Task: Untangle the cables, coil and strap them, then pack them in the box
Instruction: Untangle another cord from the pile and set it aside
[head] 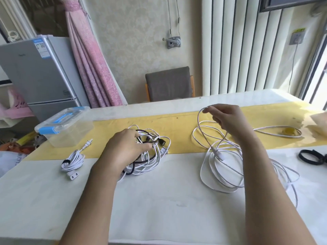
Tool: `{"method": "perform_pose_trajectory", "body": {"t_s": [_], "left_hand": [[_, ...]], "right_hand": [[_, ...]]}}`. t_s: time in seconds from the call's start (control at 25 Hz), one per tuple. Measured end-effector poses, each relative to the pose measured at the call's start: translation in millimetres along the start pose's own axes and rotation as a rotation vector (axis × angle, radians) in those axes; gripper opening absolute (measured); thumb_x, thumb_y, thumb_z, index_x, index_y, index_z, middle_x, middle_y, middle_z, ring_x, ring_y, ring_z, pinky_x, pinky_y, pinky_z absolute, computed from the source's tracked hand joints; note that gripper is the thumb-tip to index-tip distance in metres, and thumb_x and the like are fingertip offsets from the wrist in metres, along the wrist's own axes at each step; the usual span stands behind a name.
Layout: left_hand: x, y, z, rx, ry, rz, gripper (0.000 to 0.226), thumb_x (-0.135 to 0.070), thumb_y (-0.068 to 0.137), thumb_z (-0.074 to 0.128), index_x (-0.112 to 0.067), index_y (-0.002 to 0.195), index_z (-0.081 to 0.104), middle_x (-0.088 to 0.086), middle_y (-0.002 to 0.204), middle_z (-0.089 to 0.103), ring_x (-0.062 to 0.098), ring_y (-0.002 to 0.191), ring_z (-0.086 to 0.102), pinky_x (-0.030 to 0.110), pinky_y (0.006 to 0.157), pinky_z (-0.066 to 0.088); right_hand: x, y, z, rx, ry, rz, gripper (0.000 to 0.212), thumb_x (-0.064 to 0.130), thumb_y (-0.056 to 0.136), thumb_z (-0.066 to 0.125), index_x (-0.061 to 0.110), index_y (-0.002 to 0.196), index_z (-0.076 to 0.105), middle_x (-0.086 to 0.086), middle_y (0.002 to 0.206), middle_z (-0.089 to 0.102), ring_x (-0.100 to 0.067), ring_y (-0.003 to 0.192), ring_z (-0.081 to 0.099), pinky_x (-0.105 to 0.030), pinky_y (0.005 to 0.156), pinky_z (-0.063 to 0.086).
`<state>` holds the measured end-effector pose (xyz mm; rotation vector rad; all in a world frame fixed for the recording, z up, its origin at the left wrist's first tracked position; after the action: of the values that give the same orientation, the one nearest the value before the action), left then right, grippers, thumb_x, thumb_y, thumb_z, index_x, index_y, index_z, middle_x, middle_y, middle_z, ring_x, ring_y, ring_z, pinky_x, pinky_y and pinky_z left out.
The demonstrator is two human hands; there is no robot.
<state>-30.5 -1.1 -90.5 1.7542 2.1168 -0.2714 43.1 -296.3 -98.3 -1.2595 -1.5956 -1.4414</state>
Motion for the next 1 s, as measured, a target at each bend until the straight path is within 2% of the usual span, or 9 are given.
{"method": "perform_pose_trajectory", "body": {"t_s": [0.2,0.28,0.36,0.44,0.6,0.72,0.84,0.92,1.0], "left_hand": [[-67,-13,34,0.228,-0.436,0.296,0.055,-0.037,0.079,0.074,-0.026,0.129,0.053,-0.009,0.122,0.059,0.005,0.111,0.056,0.025,0.096,0.043],[-85,-13,47,0.247,-0.557,0.375,0.042,-0.035,0.082,0.072,-0.027,0.121,0.058,-0.012,0.119,0.061,0.003,0.112,0.056,0.027,0.099,0.042],[-95,-15,51,0.262,-0.773,0.375,0.008,-0.027,0.089,0.065,-0.021,0.094,0.067,-0.009,0.09,0.068,0.006,0.09,0.064,0.028,0.09,0.046],[-99,-19,55,0.39,-1.065,0.353,0.025,-0.022,0.092,0.06,-0.014,0.069,0.061,-0.004,0.057,0.053,0.013,0.059,0.057,0.03,0.076,0.052],[-88,-31,69,0.822,-1.378,0.257,0.035,-0.033,0.083,0.065,-0.022,0.054,0.048,-0.01,0.047,0.023,0.004,0.037,0.023,0.015,0.036,0.032],[-79,-51,78,1.201,-1.46,0.204,0.027,-0.035,0.078,0.075,-0.022,0.064,0.057,-0.011,0.045,0.019,0.004,0.035,0.014,0.012,0.03,0.019],[-72,-60,77,1.237,-1.514,0.215,0.016,-0.031,0.085,0.068,-0.016,0.089,0.07,-0.009,0.044,0.03,0.005,0.036,0.019,0.012,0.032,0.025],[-78,-59,65,1.262,-1.773,0.22,0.025,-0.014,0.098,0.048,-0.002,0.114,0.063,0.005,0.067,0.061,0.01,0.049,0.041,0.019,0.048,0.042],[-74,-38,46,1.08,-2.043,0.237,0.035,0.008,0.096,0.03,0.009,0.12,0.056,0.021,0.109,0.064,0.023,0.081,0.06,0.03,0.081,0.049]], "right_hand": [[49,-19,37,0.31,-0.031,-0.08,0.021,0.024,0.094,0.058,0.011,0.093,0.075,0.012,0.045,0.035,-0.008,0.049,0.027,-0.017,0.047,0.023],[76,-28,43,0.38,-0.049,-0.133,0.02,0.022,0.092,0.06,0.008,0.093,0.074,0.012,0.045,0.037,-0.005,0.047,0.028,-0.014,0.047,0.024],[97,-34,43,0.427,-0.087,-0.166,0.018,0.021,0.089,0.064,0.006,0.089,0.074,0.012,0.044,0.034,-0.005,0.045,0.026,-0.013,0.045,0.023],[108,-37,34,0.425,-0.158,-0.167,0.017,0.021,0.085,0.07,0.005,0.084,0.073,0.013,0.044,0.038,-0.005,0.045,0.028,-0.015,0.045,0.023],[111,-30,-8,0.24,-0.292,-0.153,0.026,0.031,0.075,0.078,0.006,0.077,0.073,-0.003,0.057,0.044,-0.013,0.054,0.033,-0.022,0.047,0.022],[103,-24,-18,0.179,-0.358,-0.142,0.013,0.026,0.077,0.077,0.014,0.079,0.075,0.003,0.055,0.057,-0.003,0.049,0.04,-0.011,0.043,0.027],[88,-20,-5,0.168,-0.399,-0.182,0.004,0.024,0.083,0.072,0.023,0.085,0.076,0.004,0.075,0.072,0.001,0.062,0.052,-0.013,0.056,0.038],[78,-18,9,0.164,-0.441,-0.227,0.013,0.018,0.089,0.065,0.022,0.094,0.075,0.006,0.08,0.07,0.007,0.065,0.056,-0.007,0.062,0.038],[66,-20,34,0.242,-0.523,-0.264,0.025,0.008,0.092,0.057,0.022,0.103,0.074,0.006,0.076,0.064,-0.002,0.07,0.058,-0.007,0.065,0.037]]}}
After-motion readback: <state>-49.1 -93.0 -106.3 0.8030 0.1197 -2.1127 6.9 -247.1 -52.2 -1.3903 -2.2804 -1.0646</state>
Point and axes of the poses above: each hand's wrist, its own y-axis towards the middle knuckle, its own z-axis out of the palm, x = y × z, the point moved 9 cm from there along y, towards the middle knuckle
